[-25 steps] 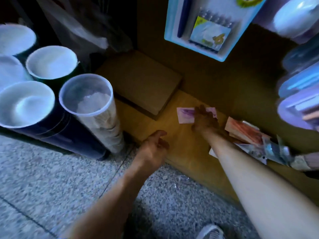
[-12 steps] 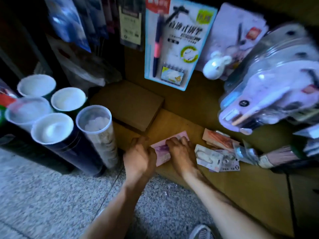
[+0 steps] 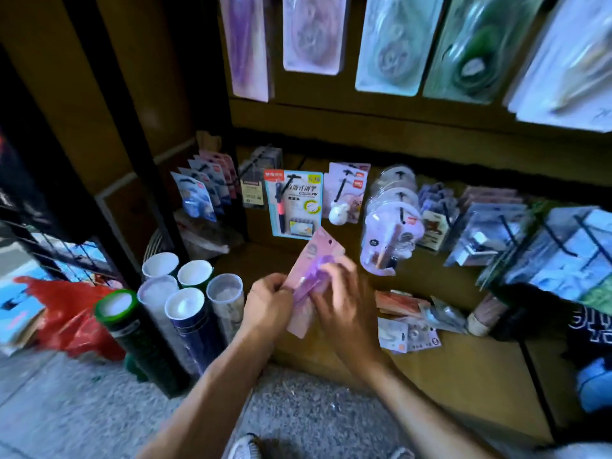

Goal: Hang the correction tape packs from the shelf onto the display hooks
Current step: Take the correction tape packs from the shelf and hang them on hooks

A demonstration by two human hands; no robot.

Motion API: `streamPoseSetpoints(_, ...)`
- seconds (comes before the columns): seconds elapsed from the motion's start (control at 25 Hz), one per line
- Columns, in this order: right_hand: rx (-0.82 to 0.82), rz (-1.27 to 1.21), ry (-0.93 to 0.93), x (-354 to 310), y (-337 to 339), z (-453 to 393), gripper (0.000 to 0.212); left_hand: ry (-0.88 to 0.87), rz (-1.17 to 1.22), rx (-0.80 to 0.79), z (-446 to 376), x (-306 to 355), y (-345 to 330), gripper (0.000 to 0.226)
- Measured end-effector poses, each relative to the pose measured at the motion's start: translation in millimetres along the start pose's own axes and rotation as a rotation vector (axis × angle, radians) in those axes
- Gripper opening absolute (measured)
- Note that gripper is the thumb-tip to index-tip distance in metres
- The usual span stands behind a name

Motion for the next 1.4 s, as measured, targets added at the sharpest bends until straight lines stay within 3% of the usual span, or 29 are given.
streamPoseSetpoints(0.04, 0.082, -0.106, -0.184, 1.0, 16.0, -7.5, 0.043, -0.024, 0.058, 0.004, 10.1, 11.4, 5.5, 0.020)
streamPoseSetpoints(0.12, 0.097, -0.562, -0.557, -4.1, 37.6, -28.7, 0.039, -0.057, 0.181, -0.012, 22.7, 28.1, 16.1, 0.021)
streamPoseSetpoints(0.16, 0.049, -0.824, -0.653, -10.5, 43.1, -40.3, 0.027, -0.064, 0.246, -0.025, 26.4, 35.2, 20.9, 0.022)
streamPoseSetpoints(0.24, -0.043, -0.978, -0.658, -23.1, 59.4, -57.6, 0.014, -0.057, 0.370, -0.071, 34.7, 47.5, 29.7, 0.021)
streamPoseSetpoints(0.48, -0.103, -1.008, -0.619, -53.5, 100.1, -102.5, 0.008, -0.078, 0.603, -0.192, 48.4, 66.1, 51.0, 0.020)
streamPoseSetpoints(0.72, -0.098, -0.937, -0.382, -111.2, 126.1, -182.8, 0.010, 0.063, 0.962, -0.180, 36.3, 59.6, 79.9, 0.031)
streamPoseSetpoints(0.88, -0.044, -0.768, -0.265, -162.0, 136.0, -253.4, 0.006, 0.041, 1.030, -0.144, 36.9, 66.7, 94.0, 0.037)
streamPoseSetpoints(1.12, 0.060, -0.772, -0.388, -191.7, 126.6, -290.0, 0.008, 0.025, 1.081, -0.102, 39.2, 63.2, 105.8, 0.041)
streamPoseSetpoints(1.4, 0.031, -0.812, -0.419, -171.4, 110.4, -278.4, 0.005, 0.004, 1.070, -0.042, 38.1, 59.0, 113.7, 0.041)
Point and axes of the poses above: each hand's wrist, its own z-axis away from the middle knuckle, its own y-axis out of the back of the hand, x = y × z, the point moved 3 cm from there along -z, towards the middle knuckle, and after that the axes turned 9 degrees about y, right-handed, at the moved point
